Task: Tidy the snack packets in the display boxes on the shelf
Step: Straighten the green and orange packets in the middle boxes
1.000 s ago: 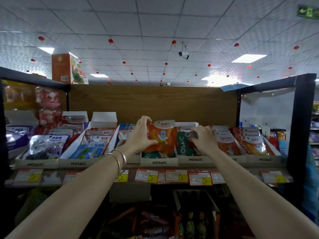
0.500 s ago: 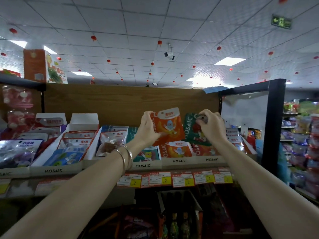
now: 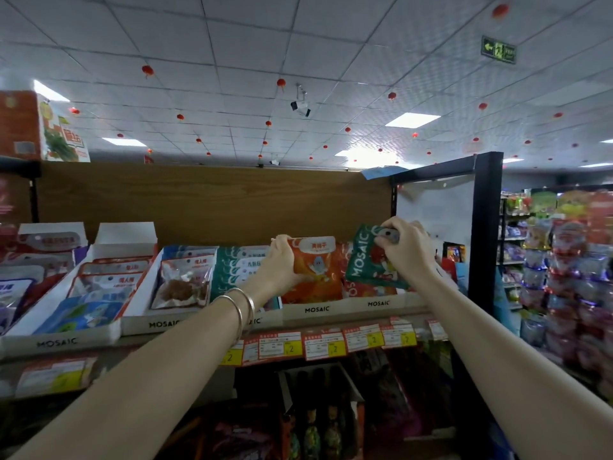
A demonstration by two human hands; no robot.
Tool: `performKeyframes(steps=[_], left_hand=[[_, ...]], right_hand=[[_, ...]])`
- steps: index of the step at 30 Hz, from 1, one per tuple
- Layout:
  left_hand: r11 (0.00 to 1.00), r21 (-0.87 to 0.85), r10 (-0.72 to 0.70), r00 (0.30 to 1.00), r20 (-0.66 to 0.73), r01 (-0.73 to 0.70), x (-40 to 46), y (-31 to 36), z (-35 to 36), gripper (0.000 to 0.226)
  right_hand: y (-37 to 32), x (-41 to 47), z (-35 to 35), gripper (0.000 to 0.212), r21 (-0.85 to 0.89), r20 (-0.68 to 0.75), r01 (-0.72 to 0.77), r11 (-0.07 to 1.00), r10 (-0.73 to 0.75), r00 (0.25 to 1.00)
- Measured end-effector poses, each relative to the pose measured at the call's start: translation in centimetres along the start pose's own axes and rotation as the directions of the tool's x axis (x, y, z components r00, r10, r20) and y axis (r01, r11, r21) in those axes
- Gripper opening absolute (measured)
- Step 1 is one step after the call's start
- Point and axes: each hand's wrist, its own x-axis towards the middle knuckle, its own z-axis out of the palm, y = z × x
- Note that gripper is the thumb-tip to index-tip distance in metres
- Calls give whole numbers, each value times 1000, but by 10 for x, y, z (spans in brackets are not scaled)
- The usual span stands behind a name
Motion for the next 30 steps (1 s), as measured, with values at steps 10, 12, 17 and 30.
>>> performKeyframes(steps=[10, 12, 17, 30], left_hand=[[930, 368, 6, 999, -40, 9, 1, -30, -14, 83], [931, 363, 29, 992, -124, 18, -3, -40, -31, 72], [948, 314, 27, 973, -231, 48, -23, -69, -66, 46], [934, 316, -43, 931, -362, 166, -69, -127, -129, 32]], right_hand=[[-12, 0, 21, 8, 56, 27, 25, 998, -27, 999], [-22, 1, 30, 8, 89, 56, 22, 996, -27, 998], [-68, 5, 58, 7, 146, 147, 93, 985, -115, 982], [-162, -6, 131, 7, 235, 371, 125, 964, -208, 905]])
